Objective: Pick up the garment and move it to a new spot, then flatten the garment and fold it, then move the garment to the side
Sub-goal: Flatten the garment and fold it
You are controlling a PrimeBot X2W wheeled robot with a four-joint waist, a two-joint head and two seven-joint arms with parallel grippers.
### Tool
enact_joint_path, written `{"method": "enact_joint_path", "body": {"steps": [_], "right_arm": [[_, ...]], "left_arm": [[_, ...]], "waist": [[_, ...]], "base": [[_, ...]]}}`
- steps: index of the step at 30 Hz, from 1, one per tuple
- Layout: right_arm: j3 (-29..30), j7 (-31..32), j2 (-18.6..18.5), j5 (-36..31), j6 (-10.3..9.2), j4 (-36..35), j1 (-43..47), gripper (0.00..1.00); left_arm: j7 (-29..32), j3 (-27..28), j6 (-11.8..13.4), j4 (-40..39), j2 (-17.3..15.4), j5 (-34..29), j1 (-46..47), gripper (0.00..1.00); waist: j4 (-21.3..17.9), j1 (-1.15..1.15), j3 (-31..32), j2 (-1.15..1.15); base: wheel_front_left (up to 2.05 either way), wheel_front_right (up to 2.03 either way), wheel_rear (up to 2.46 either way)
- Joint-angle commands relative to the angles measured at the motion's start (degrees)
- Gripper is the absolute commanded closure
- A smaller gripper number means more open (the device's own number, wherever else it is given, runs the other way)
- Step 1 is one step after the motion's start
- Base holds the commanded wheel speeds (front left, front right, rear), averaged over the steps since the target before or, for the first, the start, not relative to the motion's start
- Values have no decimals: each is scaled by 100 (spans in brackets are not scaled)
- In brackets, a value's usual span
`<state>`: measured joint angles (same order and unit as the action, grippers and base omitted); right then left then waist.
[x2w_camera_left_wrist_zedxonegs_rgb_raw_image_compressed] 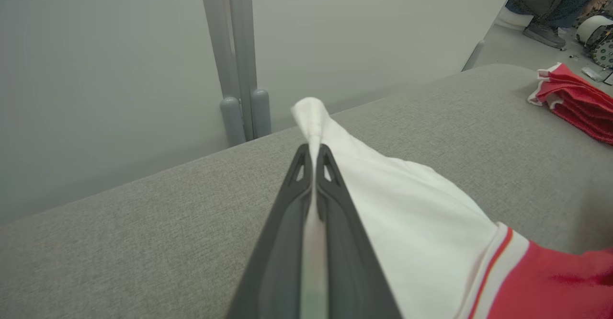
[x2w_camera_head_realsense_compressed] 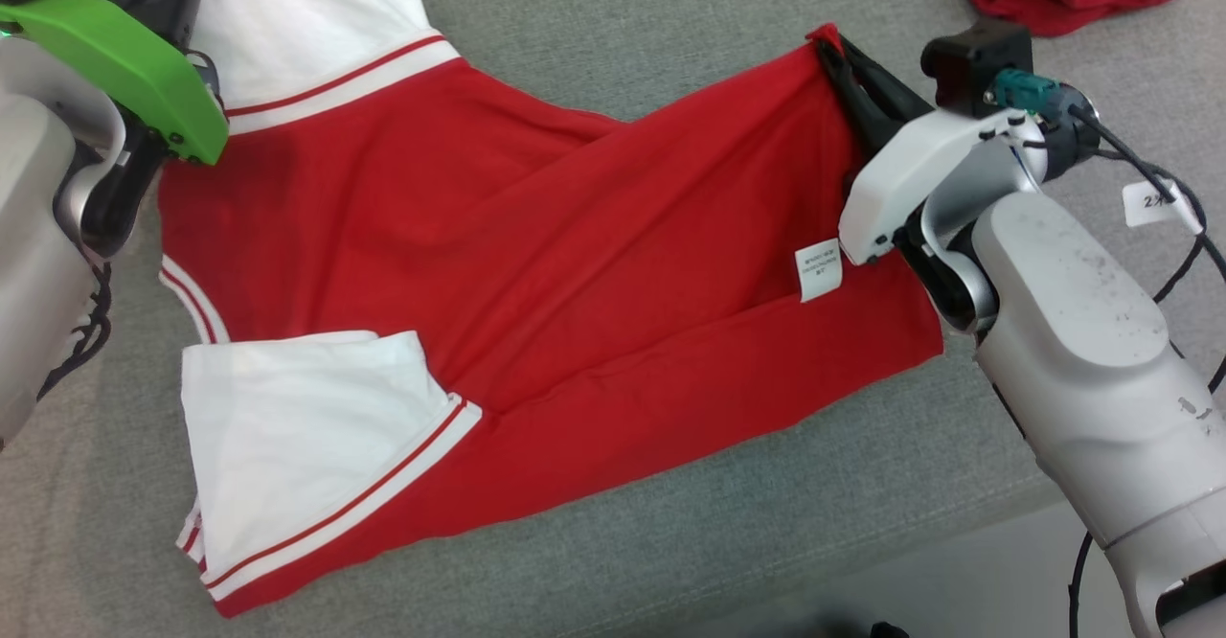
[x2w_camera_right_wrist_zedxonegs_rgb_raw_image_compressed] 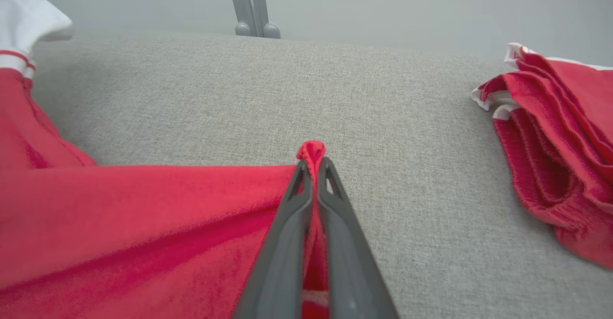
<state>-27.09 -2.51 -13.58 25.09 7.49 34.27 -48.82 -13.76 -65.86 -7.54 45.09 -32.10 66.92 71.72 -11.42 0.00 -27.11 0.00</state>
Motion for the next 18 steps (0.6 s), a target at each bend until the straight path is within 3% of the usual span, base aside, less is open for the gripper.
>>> {"method": "enact_joint_path", "body": {"steps": [1, 4, 8, 13, 18], "right_arm": [[-18, -69, -28, -33, 0, 71, 153, 100], [0, -233, -60, -42, 0, 165, 321, 100], [86, -485, -146, -85, 0, 231, 626, 100], [291, -899, -295, -184, 0, 133, 1141, 100], [595, -1128, -401, -323, 0, -138, 1768, 100]], "left_arm": [[-69, 46, 7, -96, -59, -2, -166, 100], [-142, 268, 7, -427, -148, -47, -440, 100], [-141, 1048, 86, -1222, -194, -443, -1154, 100], [-141, 2072, 446, -2531, -112, -1160, -2522, 100], [-140, 2583, 714, -3469, 85, -1825, -3937, 100]], "waist": [[279, 0, 246, 0], [449, 0, 363, 0], [645, 0, 502, 0], [879, 0, 719, 0], [1054, 0, 890, 0]], "base": [[0, 0, 0], [0, 0, 0], [0, 0, 0], [0, 0, 0], [0, 0, 0]]}}
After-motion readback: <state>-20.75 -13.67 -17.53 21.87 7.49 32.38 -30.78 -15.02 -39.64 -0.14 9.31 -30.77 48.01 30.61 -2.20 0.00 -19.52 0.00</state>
